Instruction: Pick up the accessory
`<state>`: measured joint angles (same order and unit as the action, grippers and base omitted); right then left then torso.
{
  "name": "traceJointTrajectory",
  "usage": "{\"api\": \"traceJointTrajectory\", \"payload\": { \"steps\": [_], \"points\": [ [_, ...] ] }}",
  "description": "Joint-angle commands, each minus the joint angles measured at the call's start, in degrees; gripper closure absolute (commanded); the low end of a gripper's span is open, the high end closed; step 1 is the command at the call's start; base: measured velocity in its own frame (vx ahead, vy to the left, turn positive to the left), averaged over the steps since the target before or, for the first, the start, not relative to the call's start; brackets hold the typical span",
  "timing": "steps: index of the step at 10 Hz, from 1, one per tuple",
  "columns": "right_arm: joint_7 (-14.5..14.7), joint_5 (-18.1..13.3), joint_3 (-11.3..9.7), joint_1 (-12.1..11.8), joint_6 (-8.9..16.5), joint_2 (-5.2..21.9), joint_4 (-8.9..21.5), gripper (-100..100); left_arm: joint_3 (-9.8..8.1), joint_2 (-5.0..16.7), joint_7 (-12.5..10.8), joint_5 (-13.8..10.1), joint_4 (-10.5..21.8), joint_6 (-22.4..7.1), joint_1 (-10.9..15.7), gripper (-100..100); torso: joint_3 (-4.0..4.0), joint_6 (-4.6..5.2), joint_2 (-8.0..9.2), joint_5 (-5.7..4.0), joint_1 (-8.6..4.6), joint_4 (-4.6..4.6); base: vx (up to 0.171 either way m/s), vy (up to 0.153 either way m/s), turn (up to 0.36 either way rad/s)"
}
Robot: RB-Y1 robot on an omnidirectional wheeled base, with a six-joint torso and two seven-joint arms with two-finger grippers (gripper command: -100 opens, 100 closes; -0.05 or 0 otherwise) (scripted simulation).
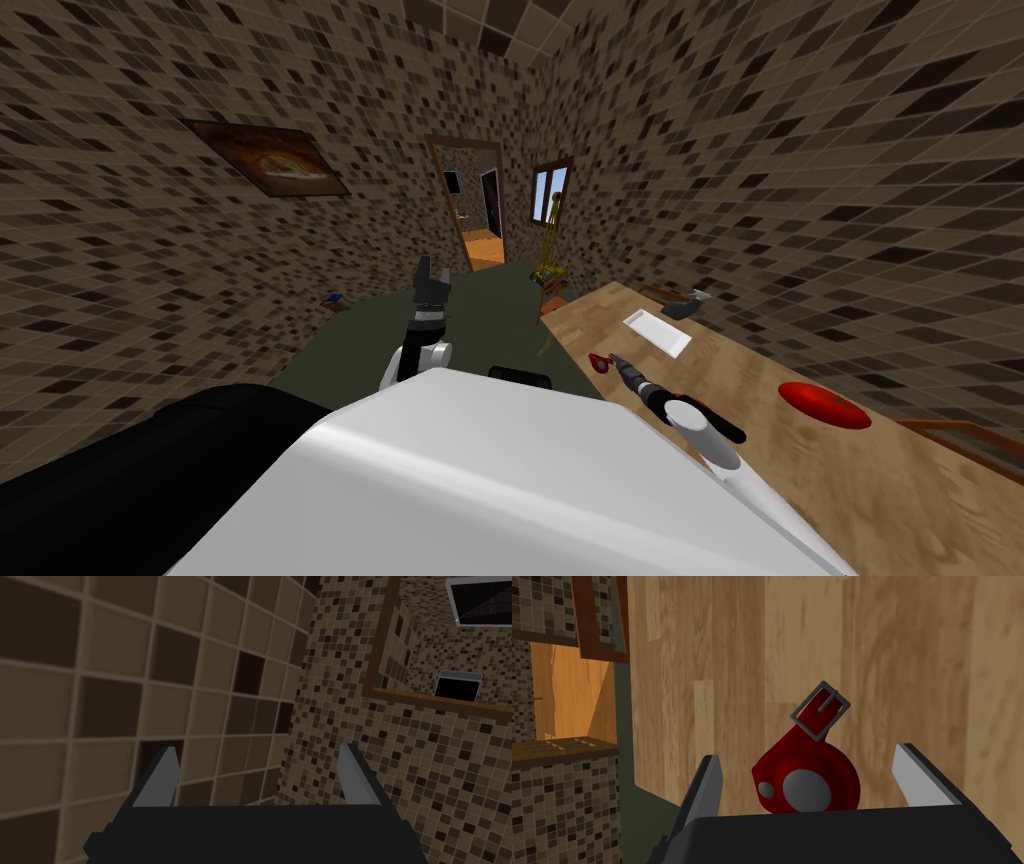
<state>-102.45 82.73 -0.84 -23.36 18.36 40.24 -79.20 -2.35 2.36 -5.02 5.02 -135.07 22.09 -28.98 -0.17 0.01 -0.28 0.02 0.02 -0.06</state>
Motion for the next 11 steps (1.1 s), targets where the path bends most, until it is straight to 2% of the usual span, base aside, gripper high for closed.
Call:
{"api": "traceJointTrajectory", "payload": {
  "steps": [1,3,5,6,7,9,10,11],
  "points": [
    [-1.84,1.91,-0.05,-0.24,1.10,0.12,1.47,-100,0.00,0.00,0.00,0.00,0.00,0.00,0.00,0,0.00,0.00,0.00,0.00,0.00,0.00,0.096,-0.007,0.052],
    [-3.25,2.83,-0.36,-0.53,1.74,-0.06,2.55,-100,0.00,0.00,0.00,0.00,0.00,0.00,0.00,0,-0.02,0.00,-0.02,-0.01,-0.05,-0.01,0.075,-0.012,0.047],
    [-2.33,3.22,-0.27,-0.41,1.71,-0.19,2.77,-100,0.00,0.00,0.00,0.00,0.00,0.00,0.00,0,0.08,0.01,0.16,0.00,0.00,0.03,0.018,0.000,0.005],
    [-2.51,3.21,-0.27,-0.42,1.75,-0.18,2.76,0,0.00,0.00,0.00,0.00,0.00,0.00,0.01,0,0.14,0.02,0.25,0.01,0.01,0.05,0.000,0.000,0.000],
    [-1.48,2.60,-0.50,0.21,1.17,-1.94,3.86,-100,0.00,0.00,0.00,0.00,0.00,0.00,0.01,0,0.16,0.02,0.29,0.01,0.01,0.06,0.035,-0.034,0.019],
    [-0.46,1.98,-0.72,0.83,0.60,-3.70,4.96,-100,0.00,0.00,0.00,0.00,0.00,0.00,0.00,0,0.08,0.01,0.14,-0.04,-0.17,0.03,0.056,-0.053,0.021],
    [-0.94,2.30,-0.54,0.68,0.96,-2.97,4.62,-100,0.00,0.00,0.00,0.00,0.00,0.00,0.00,0,0.06,0.01,0.11,-0.04,-0.17,0.02,0.024,-0.021,0.006],
    [-0.73,2.30,-0.55,0.76,0.92,-3.06,4.74,100,0.00,0.00,0.00,0.00,0.00,0.00,0.00,0,0.10,0.02,0.20,-0.02,-0.09,0.03,0.000,0.000,0.000]
  ]
}}
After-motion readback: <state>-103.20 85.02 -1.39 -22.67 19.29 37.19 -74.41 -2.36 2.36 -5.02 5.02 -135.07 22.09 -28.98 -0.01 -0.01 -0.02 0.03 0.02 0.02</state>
